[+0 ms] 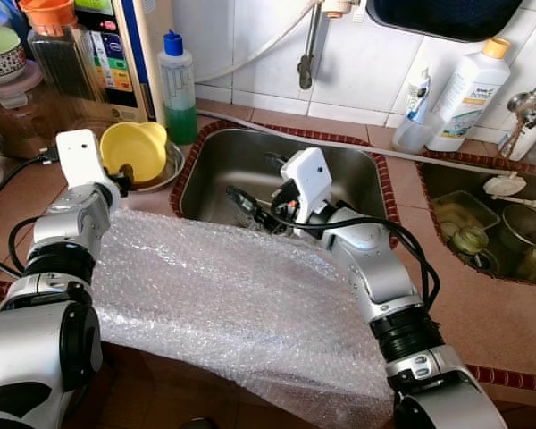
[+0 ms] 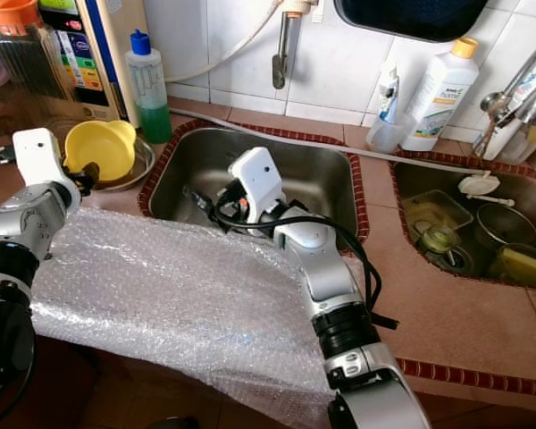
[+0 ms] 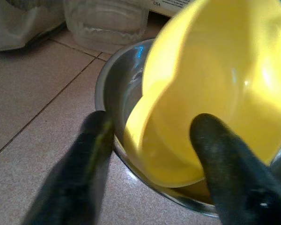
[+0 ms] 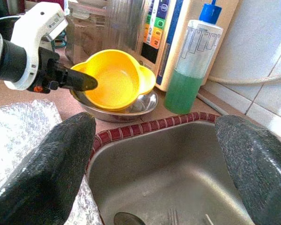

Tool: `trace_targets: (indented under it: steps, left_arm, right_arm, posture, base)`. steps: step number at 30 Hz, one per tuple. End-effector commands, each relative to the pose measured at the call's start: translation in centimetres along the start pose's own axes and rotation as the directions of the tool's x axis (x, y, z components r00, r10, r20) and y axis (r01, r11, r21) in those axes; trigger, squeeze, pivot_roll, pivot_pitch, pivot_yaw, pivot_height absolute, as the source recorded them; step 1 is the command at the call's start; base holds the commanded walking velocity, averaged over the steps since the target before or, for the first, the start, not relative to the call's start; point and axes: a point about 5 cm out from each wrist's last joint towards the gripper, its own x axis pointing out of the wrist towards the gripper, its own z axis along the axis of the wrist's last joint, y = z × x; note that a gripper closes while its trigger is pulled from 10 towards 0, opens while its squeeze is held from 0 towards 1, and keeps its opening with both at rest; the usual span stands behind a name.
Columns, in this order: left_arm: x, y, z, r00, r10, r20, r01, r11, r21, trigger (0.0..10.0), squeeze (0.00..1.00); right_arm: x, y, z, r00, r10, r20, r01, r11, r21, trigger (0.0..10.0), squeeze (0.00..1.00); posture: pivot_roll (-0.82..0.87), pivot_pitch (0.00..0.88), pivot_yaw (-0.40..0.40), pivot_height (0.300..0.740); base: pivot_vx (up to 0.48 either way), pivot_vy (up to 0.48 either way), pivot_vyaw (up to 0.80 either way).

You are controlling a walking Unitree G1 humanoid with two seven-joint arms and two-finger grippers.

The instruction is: Kitchen organization

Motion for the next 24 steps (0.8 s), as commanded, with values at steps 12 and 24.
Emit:
trace_targets:
  steps: [12, 24]
  left_arm:
    - [-0.02, 0.79, 0.09, 0.999, 0.034, -0.025, -0.036, 0.994, -0.1, 0.0, 0.0]
    - [-0.06, 1.04, 0.3, 0.999, 0.05, -0.009, -0.051, 0.986, -0.157, 0.0, 0.0]
  right_arm:
    - [-0.15, -0.36, -0.03, 1.0, -0.02, -0.015, 0.02, 1.0, -0.016, 10.0, 0.91]
    - [0.01, -0.37, -0.01, 1.0, -0.017, -0.016, 0.017, 1.0, -0.022, 10.0, 0.51]
  posture:
    - [0.11, 0.043, -0.052, 0.74]
    - [0.11, 0.039, -0.058, 0.74]
  base:
    - [0.0, 0.0, 0.0]
    - [0.0, 0.0, 0.0]
